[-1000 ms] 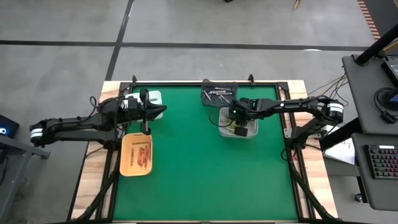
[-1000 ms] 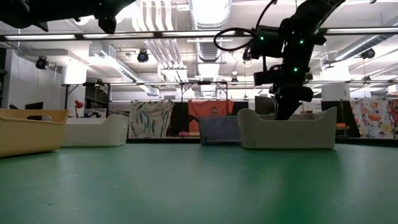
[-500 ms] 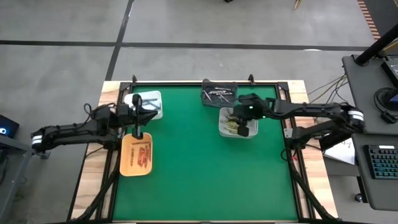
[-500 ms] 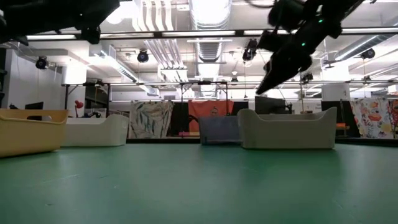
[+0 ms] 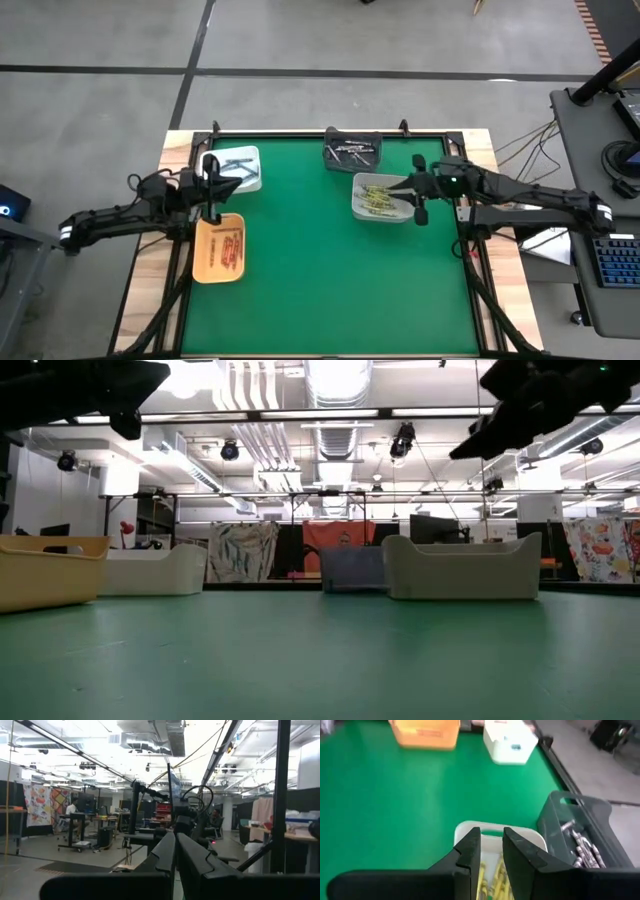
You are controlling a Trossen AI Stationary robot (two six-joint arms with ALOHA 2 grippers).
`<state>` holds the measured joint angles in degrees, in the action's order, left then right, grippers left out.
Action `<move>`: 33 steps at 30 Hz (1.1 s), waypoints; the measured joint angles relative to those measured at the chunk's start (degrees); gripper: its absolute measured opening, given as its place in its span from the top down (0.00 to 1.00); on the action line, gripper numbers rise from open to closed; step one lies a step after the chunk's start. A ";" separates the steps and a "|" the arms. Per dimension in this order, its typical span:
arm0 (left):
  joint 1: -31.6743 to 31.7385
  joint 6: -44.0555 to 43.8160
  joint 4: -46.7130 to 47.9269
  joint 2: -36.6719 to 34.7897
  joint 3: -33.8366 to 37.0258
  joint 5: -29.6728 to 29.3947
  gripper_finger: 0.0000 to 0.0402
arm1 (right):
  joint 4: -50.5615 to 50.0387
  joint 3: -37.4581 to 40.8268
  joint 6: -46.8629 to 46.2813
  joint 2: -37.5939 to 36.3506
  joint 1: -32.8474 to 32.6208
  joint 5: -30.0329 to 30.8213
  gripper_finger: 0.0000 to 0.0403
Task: Sort crayons
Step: Return to Home Position
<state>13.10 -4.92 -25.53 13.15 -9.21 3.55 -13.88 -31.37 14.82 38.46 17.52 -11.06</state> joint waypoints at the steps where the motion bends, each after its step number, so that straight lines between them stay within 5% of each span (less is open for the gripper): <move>1: 0.00 -0.16 0.20 -0.46 0.04 0.00 1.00 | 1.25 0.99 -0.77 -1.68 -0.06 -0.70 0.83; 9: 0.00 -1.81 1.31 -2.53 1.39 0.02 1.00 | 12.93 6.03 -6.81 -12.84 -0.15 -6.11 0.83; 33: 0.00 -6.49 -2.50 -3.71 8.61 0.11 1.00 | 20.60 23.98 -6.00 -32.80 -0.13 -8.29 0.83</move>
<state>13.10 -11.41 -28.03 9.44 -0.60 3.66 6.72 -7.38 8.82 5.66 17.39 -19.35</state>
